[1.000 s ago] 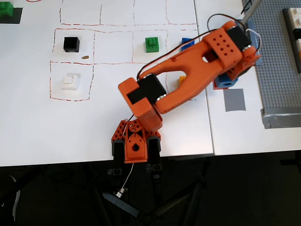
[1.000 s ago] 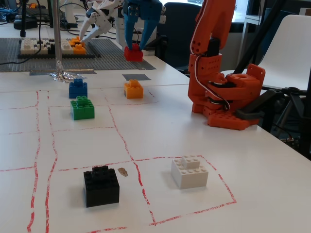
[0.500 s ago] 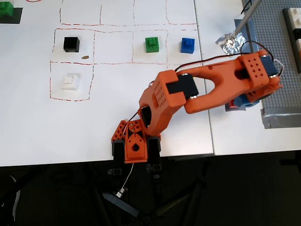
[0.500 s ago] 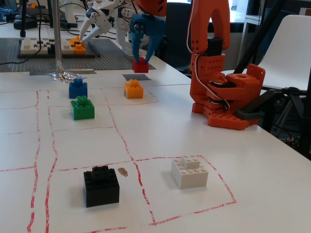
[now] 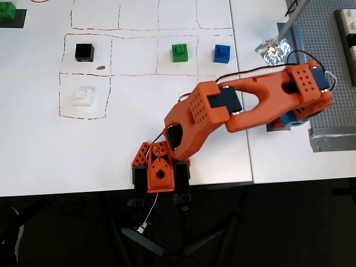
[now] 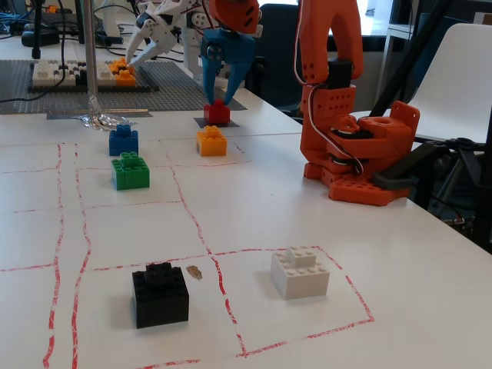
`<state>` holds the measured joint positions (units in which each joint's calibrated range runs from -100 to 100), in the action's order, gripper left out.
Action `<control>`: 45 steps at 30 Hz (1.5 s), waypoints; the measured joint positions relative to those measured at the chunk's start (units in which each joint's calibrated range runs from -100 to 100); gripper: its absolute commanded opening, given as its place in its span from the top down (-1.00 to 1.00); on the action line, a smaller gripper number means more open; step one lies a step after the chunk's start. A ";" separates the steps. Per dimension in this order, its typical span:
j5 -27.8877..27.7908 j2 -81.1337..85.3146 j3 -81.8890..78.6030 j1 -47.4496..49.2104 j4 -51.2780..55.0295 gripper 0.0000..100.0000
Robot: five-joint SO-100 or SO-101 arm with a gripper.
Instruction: Grab the block and put it in the grey marker
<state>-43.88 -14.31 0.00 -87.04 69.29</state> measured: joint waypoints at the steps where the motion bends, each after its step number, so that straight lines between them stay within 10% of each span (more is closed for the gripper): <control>1: 0.15 0.00 0.00 0.00 -0.80 0.69; 22: -2.25 1.38 4.78 0.10 6.83 0.33; 34: -0.93 15.30 15.87 0.10 18.73 0.76; 45: 7.47 41.94 -9.02 16.55 17.04 1.00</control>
<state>-36.41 27.63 -9.02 -70.49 86.33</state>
